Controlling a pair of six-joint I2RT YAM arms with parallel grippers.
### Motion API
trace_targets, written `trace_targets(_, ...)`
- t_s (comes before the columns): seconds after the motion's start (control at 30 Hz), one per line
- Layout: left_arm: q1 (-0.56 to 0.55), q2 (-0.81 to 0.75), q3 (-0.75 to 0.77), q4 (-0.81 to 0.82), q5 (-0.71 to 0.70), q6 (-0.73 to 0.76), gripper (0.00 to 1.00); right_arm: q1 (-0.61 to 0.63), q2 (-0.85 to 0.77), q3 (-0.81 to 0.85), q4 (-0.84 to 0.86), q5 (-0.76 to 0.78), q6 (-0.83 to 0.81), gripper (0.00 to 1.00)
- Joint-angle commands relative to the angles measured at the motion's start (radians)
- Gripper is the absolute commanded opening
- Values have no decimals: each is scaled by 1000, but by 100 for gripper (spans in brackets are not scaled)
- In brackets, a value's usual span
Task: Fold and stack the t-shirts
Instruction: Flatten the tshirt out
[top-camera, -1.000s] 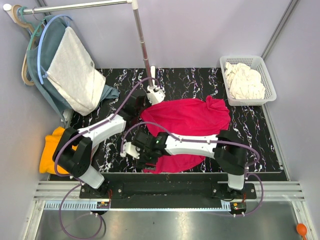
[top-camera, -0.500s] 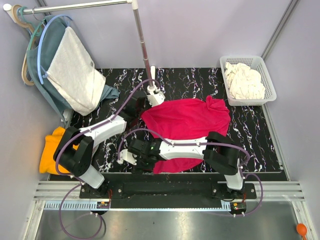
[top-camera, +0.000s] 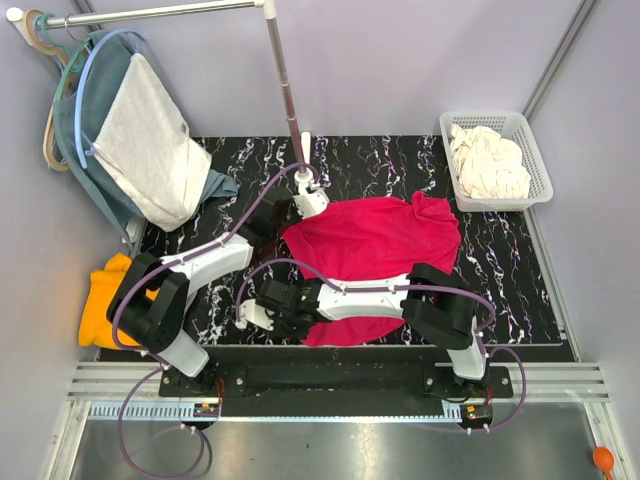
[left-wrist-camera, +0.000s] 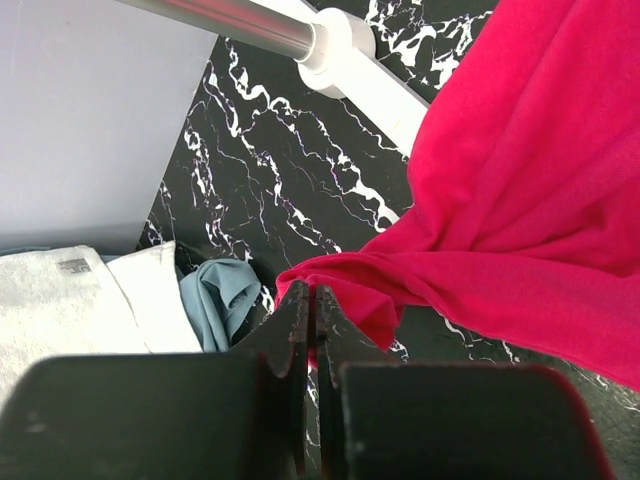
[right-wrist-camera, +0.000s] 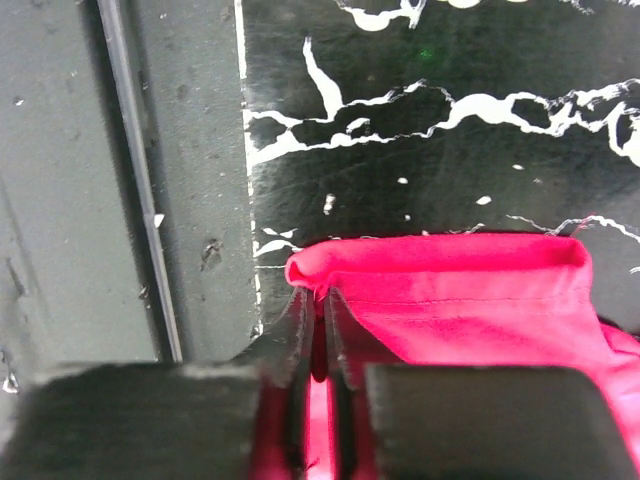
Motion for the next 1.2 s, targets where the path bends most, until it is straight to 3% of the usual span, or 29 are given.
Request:
trace_targets(0.0,5,-24,-13,60,16,-18,0,0,-37,-24,6,43,1,0)
trace_targets(0.27,5,-119,19,-43,17,-41,0,-56,-208,-113,-47,218,-36,0)
trace_targets(0.4,6,-175,33,-87,29,-58,0,-218,-329,-107,-92,249,-39,0)
trace_targets(0.7,6,-264,109,-181,20,-38,0,-436,-562,-76,-119,393,-91,0)
trace_targets(1.0,45,-318,261,-196,-38,-148,0,-748,-588,142,-115,500,-160,0)
trace_targets(1.17,56,-298,473,-253,-61,-222,0,-880,-512,344,-92,542,-188,0)
